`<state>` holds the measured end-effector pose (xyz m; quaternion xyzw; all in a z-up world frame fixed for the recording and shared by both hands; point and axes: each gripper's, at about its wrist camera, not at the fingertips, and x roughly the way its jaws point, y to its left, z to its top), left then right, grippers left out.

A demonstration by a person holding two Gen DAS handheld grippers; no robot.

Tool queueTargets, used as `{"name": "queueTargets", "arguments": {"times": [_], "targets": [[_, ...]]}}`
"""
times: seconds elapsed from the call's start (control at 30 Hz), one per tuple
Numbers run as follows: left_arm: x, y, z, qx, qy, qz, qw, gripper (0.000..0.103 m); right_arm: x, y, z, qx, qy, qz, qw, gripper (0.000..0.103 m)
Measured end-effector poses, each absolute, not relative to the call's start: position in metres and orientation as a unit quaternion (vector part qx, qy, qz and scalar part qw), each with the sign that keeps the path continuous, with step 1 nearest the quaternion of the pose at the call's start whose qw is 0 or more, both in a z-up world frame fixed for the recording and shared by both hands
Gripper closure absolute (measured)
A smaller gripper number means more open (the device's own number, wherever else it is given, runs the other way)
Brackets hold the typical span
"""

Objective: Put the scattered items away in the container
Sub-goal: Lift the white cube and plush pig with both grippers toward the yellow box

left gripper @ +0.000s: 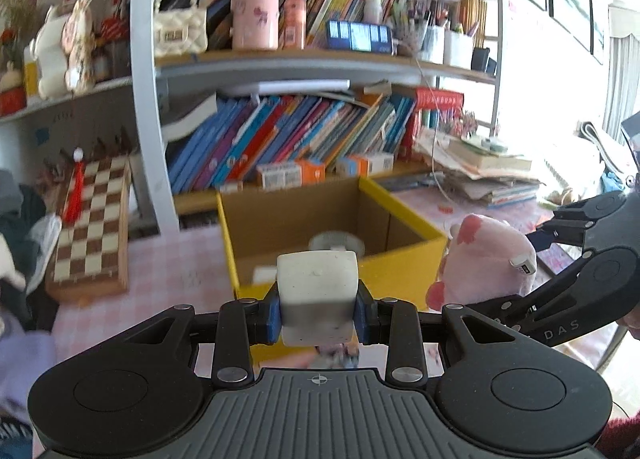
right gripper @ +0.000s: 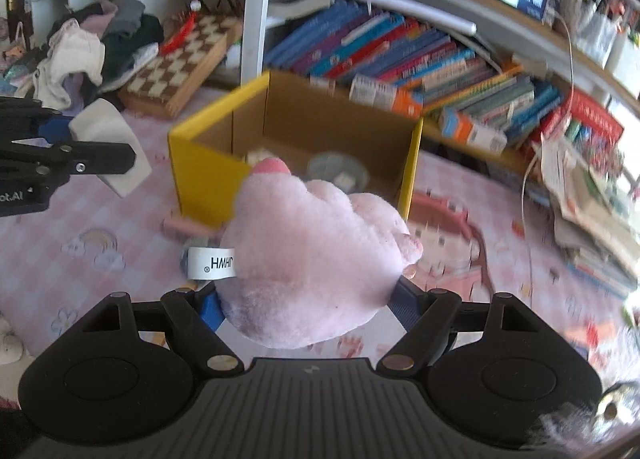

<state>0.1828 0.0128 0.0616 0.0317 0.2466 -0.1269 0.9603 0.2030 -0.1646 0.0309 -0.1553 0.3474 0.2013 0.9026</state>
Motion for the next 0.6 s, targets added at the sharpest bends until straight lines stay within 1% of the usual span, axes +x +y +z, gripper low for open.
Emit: {"name": "queueTargets", "arguments": {"times": [0.3,0.6], "targets": [[0.225,0.008,0.077,0.046,0.226,-0.112,0.966,0.071,0.251,-0.163,0.061,-0.188,0.302,0.234,0.905,0.025],[0.277,0.002,0.077,0.065,0.241,-0.104,0.963,0.071,0.31,-0.149,0.061,-0.247,0.276,0.263,0.891,0.024]]}}
